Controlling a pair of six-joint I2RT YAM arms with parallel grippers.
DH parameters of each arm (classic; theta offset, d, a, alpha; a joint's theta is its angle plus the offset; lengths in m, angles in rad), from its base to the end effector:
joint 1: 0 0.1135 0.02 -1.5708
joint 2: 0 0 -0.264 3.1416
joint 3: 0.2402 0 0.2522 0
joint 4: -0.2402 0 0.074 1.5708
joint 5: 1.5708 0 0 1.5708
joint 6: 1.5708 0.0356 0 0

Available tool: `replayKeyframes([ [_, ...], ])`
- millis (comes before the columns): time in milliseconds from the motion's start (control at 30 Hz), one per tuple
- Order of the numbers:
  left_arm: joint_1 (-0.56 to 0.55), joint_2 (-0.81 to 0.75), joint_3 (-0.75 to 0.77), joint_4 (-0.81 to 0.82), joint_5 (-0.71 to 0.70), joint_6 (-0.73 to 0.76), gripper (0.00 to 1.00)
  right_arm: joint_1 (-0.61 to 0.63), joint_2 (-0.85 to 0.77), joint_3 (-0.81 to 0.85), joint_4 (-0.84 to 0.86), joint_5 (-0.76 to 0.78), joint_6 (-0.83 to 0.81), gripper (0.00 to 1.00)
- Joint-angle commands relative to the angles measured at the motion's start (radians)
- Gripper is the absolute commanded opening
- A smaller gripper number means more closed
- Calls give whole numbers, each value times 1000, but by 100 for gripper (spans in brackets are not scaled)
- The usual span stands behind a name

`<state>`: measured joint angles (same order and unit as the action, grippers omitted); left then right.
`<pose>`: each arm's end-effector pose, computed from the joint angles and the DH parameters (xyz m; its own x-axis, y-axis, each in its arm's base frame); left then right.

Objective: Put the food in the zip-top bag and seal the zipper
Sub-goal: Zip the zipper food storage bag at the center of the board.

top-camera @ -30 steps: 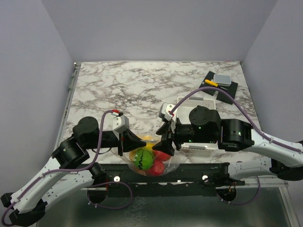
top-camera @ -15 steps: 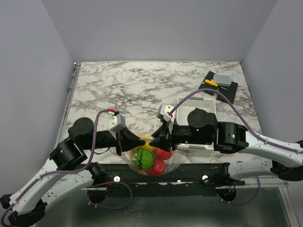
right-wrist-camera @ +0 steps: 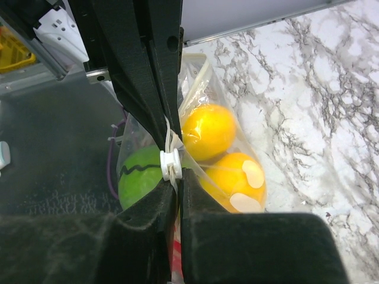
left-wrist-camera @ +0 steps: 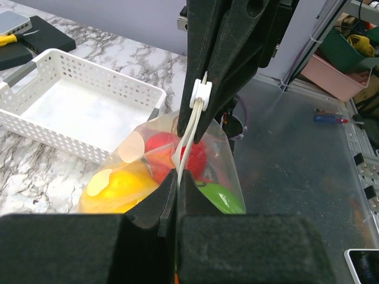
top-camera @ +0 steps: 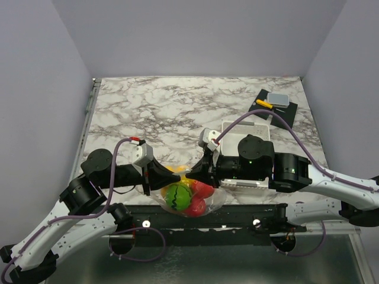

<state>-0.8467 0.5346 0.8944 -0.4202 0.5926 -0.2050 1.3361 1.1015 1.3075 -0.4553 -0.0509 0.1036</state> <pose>0.0542 -0.0913 0.3842 -0.2408 0.0174 -0.9704 0.9618 0.1383 -0.2362 0.0527 0.2283 0.4308 -0.1587 -0.2196 -0.9626 -0.9716 0.2081 0.1127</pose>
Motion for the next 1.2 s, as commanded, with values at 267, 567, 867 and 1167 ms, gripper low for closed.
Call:
replayKeyframes([
  [267,-2,-22,34,51,-19,-14,39,7,-3,-8,55,-77,-1,1],
  [567,0,-7,72,65,15,38,76,7,39,34,-32,-119,-1,1],
  [867,-2,50,64,86,76,46,68,6,61,55,-82,-112,7,1],
  [1167,-1,66,44,92,141,46,52,7,61,59,-94,-127,1,1],
])
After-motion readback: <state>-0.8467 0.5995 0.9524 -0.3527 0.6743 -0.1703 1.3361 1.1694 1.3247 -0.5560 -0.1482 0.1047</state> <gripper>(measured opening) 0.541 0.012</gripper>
